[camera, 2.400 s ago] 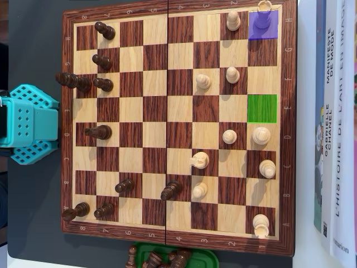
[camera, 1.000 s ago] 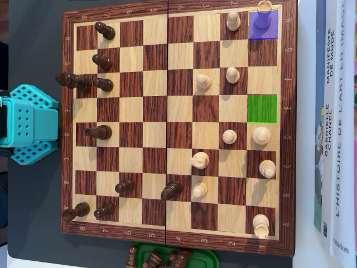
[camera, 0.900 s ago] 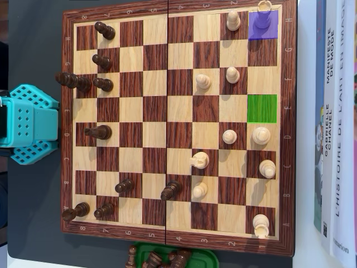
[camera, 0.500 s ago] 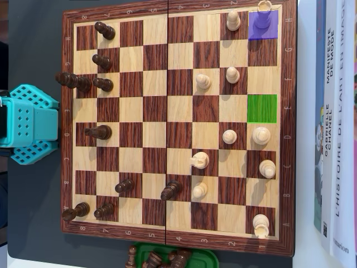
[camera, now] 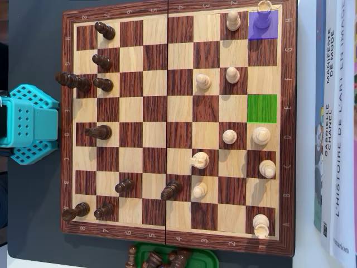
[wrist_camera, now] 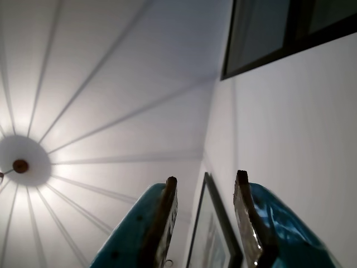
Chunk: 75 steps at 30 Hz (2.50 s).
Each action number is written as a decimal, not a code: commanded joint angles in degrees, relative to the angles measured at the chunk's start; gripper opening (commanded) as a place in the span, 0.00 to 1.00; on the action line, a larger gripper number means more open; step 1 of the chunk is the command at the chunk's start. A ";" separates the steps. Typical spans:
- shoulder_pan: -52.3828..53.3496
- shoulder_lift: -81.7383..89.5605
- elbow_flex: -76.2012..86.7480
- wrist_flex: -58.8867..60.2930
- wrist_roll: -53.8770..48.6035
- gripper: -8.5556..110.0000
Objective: Play chess
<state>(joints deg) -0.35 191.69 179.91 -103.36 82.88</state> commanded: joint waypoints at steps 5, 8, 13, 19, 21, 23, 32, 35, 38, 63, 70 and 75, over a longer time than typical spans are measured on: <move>0.18 0.00 1.14 0.00 0.26 0.20; -0.18 -0.09 1.14 0.00 0.26 0.20; -0.26 -0.09 1.14 0.00 0.26 0.20; -0.18 -0.09 1.14 0.00 0.26 0.20; -0.18 -0.09 1.14 0.00 0.26 0.20; -0.18 -0.09 1.14 0.00 0.26 0.20; 0.26 -0.09 1.14 0.18 0.26 0.21; 0.35 -0.09 1.05 0.26 -0.09 0.21; 0.44 -0.09 0.88 1.23 -0.18 0.21; -0.18 -0.09 -16.96 75.94 -0.18 0.20; -0.26 0.00 -19.42 98.96 -0.26 0.20; -0.35 0.00 -18.46 109.34 -0.26 0.20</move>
<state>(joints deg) -0.62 191.25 163.39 2.99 82.88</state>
